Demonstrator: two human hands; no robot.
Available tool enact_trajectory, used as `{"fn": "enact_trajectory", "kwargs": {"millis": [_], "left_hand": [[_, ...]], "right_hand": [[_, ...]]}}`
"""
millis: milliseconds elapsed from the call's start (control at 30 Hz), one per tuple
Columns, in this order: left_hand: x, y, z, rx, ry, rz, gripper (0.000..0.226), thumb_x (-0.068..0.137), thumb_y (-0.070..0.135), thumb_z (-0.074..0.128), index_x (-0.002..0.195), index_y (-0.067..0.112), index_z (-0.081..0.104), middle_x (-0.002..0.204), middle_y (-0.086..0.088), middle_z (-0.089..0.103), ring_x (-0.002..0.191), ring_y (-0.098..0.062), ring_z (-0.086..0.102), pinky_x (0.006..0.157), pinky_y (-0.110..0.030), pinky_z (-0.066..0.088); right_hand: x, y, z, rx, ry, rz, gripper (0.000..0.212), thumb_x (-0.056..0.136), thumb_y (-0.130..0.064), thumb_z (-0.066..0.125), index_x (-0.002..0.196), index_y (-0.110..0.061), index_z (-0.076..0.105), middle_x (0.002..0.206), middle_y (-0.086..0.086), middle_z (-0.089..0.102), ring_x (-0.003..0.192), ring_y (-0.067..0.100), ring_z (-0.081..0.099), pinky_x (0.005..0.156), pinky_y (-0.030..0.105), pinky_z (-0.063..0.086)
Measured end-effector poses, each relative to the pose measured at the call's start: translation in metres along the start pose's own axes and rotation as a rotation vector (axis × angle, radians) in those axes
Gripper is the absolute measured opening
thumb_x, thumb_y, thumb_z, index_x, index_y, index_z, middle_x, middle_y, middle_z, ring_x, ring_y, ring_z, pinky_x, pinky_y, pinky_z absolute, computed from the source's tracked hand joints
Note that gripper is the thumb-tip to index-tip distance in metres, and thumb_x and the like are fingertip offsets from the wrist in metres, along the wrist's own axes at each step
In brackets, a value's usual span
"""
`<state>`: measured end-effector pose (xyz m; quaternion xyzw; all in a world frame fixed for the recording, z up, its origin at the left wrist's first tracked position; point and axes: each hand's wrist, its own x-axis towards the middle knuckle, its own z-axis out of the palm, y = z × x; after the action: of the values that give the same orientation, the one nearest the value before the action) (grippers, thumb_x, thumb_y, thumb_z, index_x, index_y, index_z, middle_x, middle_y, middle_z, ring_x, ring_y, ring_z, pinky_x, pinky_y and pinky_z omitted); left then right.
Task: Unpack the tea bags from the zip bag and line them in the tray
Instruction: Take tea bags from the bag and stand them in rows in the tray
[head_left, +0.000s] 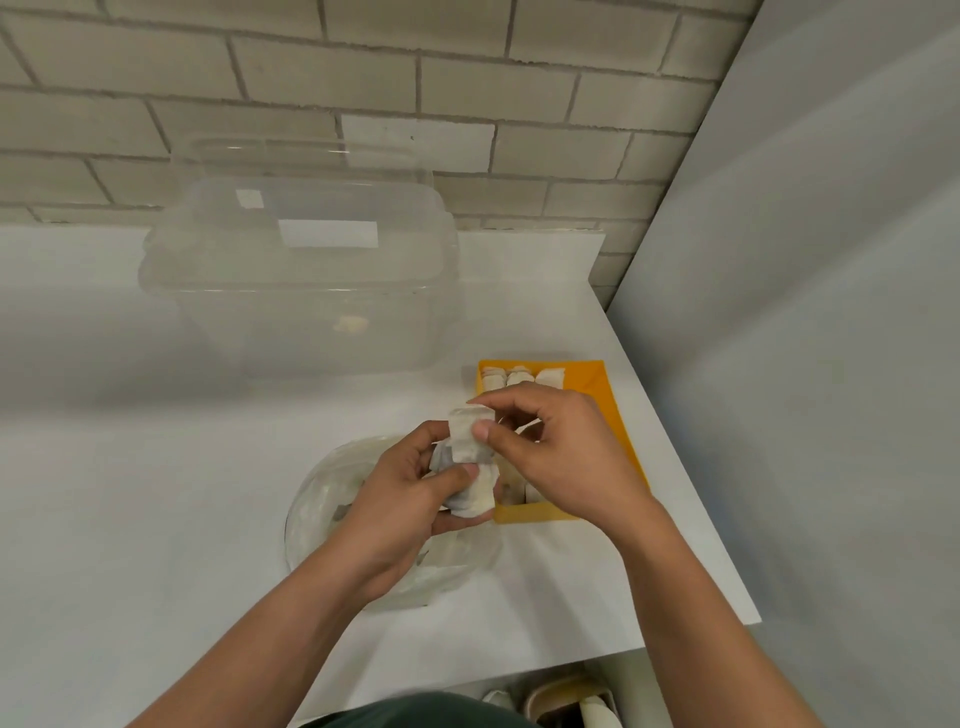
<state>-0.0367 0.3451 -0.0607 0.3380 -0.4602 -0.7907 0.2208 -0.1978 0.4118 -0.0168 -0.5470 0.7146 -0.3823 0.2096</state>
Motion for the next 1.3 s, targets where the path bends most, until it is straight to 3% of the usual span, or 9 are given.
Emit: {"fn": "enact_trajectory", "kwargs": {"millis": [200,333,533,667,833,967,1100,1167,1300], "left_hand": [[0.003,-0.001,0.003,-0.007,0.028,-0.023,0.029,0.099,-0.002,0.061,0.119,0.018,0.068,0.116,-0.016,0.074,0.1,-0.028,0.076,0.079,-0.045,0.063],[0.0,-0.001,0.002,-0.032,0.06,-0.047,0.029,0.098,0.003,0.066,0.122,0.019,0.067,0.121,-0.016,0.069,0.094,-0.025,0.077,0.073,-0.043,0.063],[-0.004,-0.002,-0.002,-0.016,0.046,-0.051,0.022,0.099,0.007,0.065,0.121,0.01,0.068,0.116,-0.017,0.075,0.103,-0.028,0.076,0.075,-0.036,0.063],[-0.003,-0.002,-0.006,-0.066,0.061,-0.057,0.018,0.101,0.008,0.062,0.118,0.006,0.068,0.119,-0.023,0.073,0.111,-0.034,0.073,0.078,-0.032,0.063],[-0.001,-0.003,-0.012,-0.146,0.065,-0.088,0.022,0.1,-0.004,0.055,0.117,0.002,0.067,0.122,-0.029,0.069,0.114,-0.044,0.07,0.076,-0.034,0.063],[-0.002,-0.004,-0.015,-0.146,0.063,-0.087,0.023,0.101,-0.003,0.054,0.121,0.004,0.066,0.12,-0.027,0.071,0.11,-0.044,0.072,0.074,-0.037,0.064],[-0.004,-0.003,-0.014,-0.137,0.067,-0.086,0.022,0.102,0.004,0.058,0.122,0.006,0.066,0.12,-0.026,0.071,0.109,-0.043,0.072,0.074,-0.041,0.064],[-0.004,-0.003,-0.012,-0.134,0.066,-0.081,0.022,0.101,0.005,0.059,0.122,0.007,0.066,0.121,-0.026,0.071,0.111,-0.043,0.072,0.075,-0.04,0.063],[-0.006,-0.002,-0.01,-0.143,0.071,-0.065,0.022,0.101,0.006,0.059,0.122,0.007,0.066,0.12,-0.027,0.07,0.111,-0.043,0.071,0.074,-0.038,0.063]], "right_hand": [[-0.009,0.013,-0.005,0.15,-0.012,0.088,0.018,0.089,-0.016,0.078,0.104,-0.025,0.079,0.095,-0.014,0.077,0.088,0.006,0.072,0.08,0.027,0.059],[0.001,0.033,-0.014,0.39,0.253,0.224,0.017,0.09,-0.012,0.077,0.106,-0.019,0.076,0.097,-0.008,0.077,0.082,0.012,0.075,0.075,0.03,0.062],[0.029,0.108,-0.011,0.2,0.447,0.393,0.018,0.097,-0.015,0.066,0.112,-0.023,0.073,0.102,-0.005,0.074,0.08,0.013,0.075,0.077,0.04,0.064],[0.044,0.135,-0.004,-0.083,0.345,0.426,0.032,0.097,-0.01,0.061,0.125,-0.021,0.07,0.116,0.001,0.072,0.096,0.014,0.062,0.082,0.024,0.048],[0.052,0.148,0.007,-0.097,0.262,0.485,0.039,0.096,-0.006,0.058,0.132,-0.021,0.065,0.117,0.003,0.071,0.112,0.023,0.063,0.087,0.025,0.043],[0.053,0.156,0.014,-0.067,0.302,0.508,0.031,0.095,-0.009,0.061,0.123,-0.02,0.068,0.11,0.001,0.073,0.106,0.024,0.065,0.092,0.034,0.052],[0.051,0.158,0.015,-0.154,0.314,0.452,0.005,0.09,-0.017,0.071,0.094,-0.013,0.072,0.084,-0.005,0.064,0.079,0.017,0.058,0.079,0.032,0.049],[0.051,0.161,0.017,-0.234,0.28,0.452,0.015,0.09,-0.021,0.072,0.083,-0.008,0.073,0.078,0.002,0.071,0.071,0.021,0.062,0.07,0.034,0.053],[0.054,0.171,0.021,-0.262,0.255,0.489,0.014,0.091,-0.022,0.071,0.084,-0.013,0.079,0.08,0.007,0.075,0.073,0.024,0.068,0.068,0.036,0.059]]}}
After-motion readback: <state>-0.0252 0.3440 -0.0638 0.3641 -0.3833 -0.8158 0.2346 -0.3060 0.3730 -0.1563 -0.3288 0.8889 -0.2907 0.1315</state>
